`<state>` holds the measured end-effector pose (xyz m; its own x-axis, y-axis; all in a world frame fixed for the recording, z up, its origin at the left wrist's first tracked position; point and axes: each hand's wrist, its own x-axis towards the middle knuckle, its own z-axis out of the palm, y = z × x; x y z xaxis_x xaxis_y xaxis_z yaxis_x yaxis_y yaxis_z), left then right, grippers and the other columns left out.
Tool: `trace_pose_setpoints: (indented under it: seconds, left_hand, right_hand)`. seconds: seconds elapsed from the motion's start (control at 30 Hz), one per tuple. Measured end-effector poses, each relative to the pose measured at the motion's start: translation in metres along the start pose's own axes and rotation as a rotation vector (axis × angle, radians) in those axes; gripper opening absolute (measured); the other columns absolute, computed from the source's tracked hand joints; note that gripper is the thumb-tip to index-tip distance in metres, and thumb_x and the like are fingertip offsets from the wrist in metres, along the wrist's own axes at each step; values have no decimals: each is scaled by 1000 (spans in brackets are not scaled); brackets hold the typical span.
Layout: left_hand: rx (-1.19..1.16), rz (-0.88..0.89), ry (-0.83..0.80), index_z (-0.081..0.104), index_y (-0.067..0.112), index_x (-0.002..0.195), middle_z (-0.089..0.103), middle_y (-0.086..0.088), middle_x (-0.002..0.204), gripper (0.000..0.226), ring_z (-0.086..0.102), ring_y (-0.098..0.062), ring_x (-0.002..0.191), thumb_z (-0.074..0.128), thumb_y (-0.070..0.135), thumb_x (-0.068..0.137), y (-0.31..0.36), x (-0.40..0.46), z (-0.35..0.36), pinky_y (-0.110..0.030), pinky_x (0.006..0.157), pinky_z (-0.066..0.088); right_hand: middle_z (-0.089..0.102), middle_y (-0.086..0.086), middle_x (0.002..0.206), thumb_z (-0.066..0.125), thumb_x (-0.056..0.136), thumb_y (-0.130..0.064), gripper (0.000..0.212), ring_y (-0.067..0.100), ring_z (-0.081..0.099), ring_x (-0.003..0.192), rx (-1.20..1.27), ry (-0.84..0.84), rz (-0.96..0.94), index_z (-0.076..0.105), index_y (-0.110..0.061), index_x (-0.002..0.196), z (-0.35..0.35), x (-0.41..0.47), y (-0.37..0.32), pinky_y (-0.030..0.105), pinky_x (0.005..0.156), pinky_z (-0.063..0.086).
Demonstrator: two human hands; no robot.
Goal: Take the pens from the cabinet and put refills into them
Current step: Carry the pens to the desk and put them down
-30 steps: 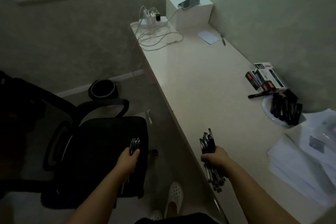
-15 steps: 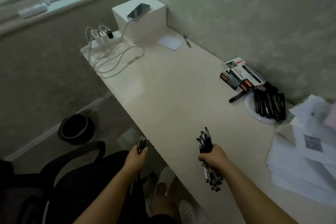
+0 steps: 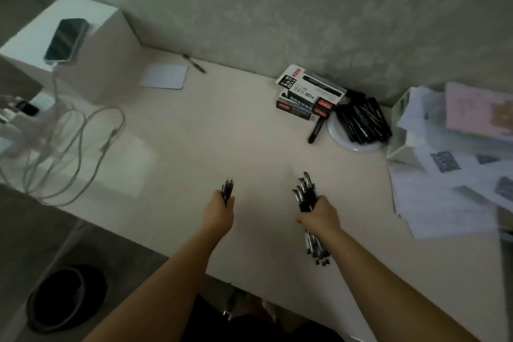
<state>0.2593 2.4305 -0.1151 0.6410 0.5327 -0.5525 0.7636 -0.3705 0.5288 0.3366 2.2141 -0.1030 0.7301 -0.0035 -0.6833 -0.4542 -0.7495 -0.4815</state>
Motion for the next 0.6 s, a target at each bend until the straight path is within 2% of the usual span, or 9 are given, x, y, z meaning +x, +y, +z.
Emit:
trace_pose_setpoints:
  seconds: [0.1,0.2,0.33,0.47,0.6]
  left_hand:
    - [95,21,40,43,1,108,57,-24,109,23,56,-40,100,43,23,101,6,6,6,-38,74,40]
    - [143,8,98,44,-1,109,52,-24,115,23,54,-41,104,42,20,101,9,6,12,-35,73,33]
    - [158,44,120,43,1,107,51,-23,115,19,54,-42,101,41,19,101,3,5,18,-38,73,36]
    - [191,40,103,38,7,99,52,-23,113,12,53,-41,100,40,19,101,-1,3,18,-36,70,33]
    - [221,65,123,41,3,103,51,-22,113,15,54,-40,100,41,18,101,2,7,10,-36,70,33]
  right_hand:
    - [51,1,86,71,73,-11,48,20,54,73,-15,65,36,45,-8,114,0,1,-5,25,59,41]
    - [50,3,88,68,75,-9,47,24,53,76,-28,75,16,44,-8,115,3,6,-9,26,64,40]
    - [59,10,98,66,77,-7,46,27,55,79,-17,89,2,43,-7,116,11,11,-9,29,66,42]
    - [62,16,110,64,80,-6,45,35,63,96,-30,125,-9,41,-5,119,17,12,-10,30,67,42]
    - [62,20,113,61,82,-5,42,39,63,99,-49,141,-35,40,-3,118,22,9,-17,35,71,48]
